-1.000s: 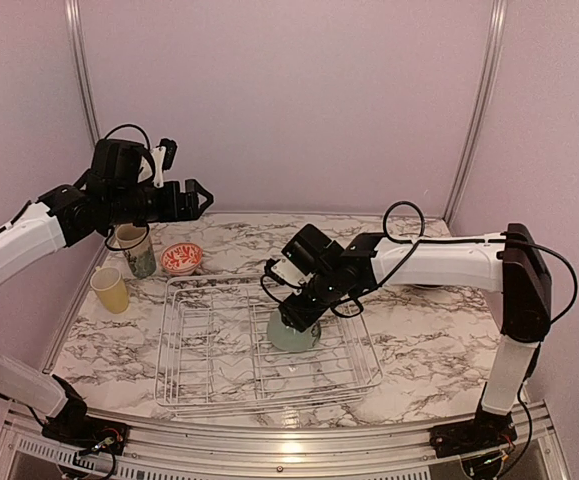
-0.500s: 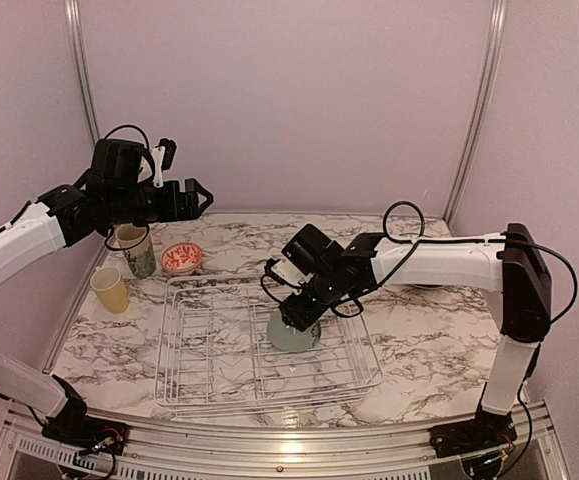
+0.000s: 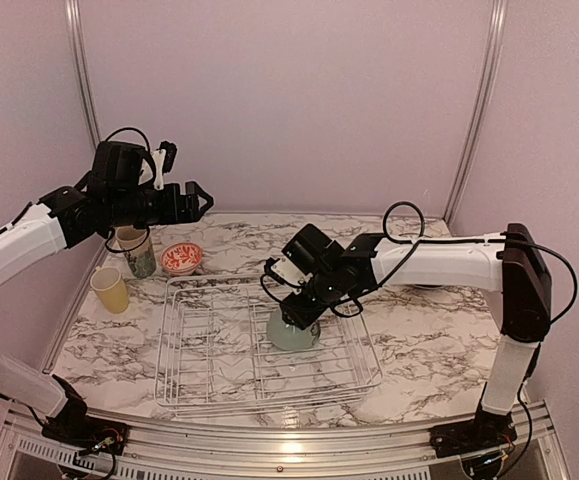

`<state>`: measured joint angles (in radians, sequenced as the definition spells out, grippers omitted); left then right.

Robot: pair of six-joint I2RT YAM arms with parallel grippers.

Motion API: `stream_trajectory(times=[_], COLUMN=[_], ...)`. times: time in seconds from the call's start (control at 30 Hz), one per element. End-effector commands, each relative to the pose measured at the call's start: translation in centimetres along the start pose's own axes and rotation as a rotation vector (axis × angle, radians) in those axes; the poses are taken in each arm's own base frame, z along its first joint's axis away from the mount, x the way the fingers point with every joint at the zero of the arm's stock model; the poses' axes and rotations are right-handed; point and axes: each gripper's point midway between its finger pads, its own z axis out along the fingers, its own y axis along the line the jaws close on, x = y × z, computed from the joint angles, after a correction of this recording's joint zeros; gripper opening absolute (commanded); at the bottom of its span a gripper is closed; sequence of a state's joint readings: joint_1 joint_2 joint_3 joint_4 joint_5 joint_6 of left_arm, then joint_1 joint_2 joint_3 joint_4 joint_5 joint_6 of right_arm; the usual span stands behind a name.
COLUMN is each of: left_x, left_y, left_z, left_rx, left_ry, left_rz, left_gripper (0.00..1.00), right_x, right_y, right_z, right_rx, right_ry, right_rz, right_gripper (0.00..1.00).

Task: Unload the mixed dishes from the dish rack
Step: Grab the bowl from the dish rack.

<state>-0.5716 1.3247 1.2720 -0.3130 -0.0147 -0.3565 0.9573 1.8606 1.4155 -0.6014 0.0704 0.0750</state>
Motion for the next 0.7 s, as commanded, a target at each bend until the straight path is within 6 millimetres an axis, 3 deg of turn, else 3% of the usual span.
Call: stream_trajectory(times=[0.0,0.37,0.67], left_x=[0.6,1.3,3.3], left_y=[-0.2,0.0,-2.4], left_z=[-0.1,0.2,1.2], left_rx=[0.009,0.007,0.148], left_ry=[0.016,0.026,0.049], left_rz=[-0.004,-0.022,-0.124], left_gripper=[0.95,0.95,0.95], right_x=[-2.0,-2.8,-3.2], right_y=[-0.1,-0.1,0.2], right_z=[-1.8,-3.7,-5.0], right_rx=[-0.011,-0.025,-0.061], right_ry=[-0.092,-0.179,-0.261], right_rz=[0.016,0.043,0.080], right_gripper=[0.35,0.27,0.23])
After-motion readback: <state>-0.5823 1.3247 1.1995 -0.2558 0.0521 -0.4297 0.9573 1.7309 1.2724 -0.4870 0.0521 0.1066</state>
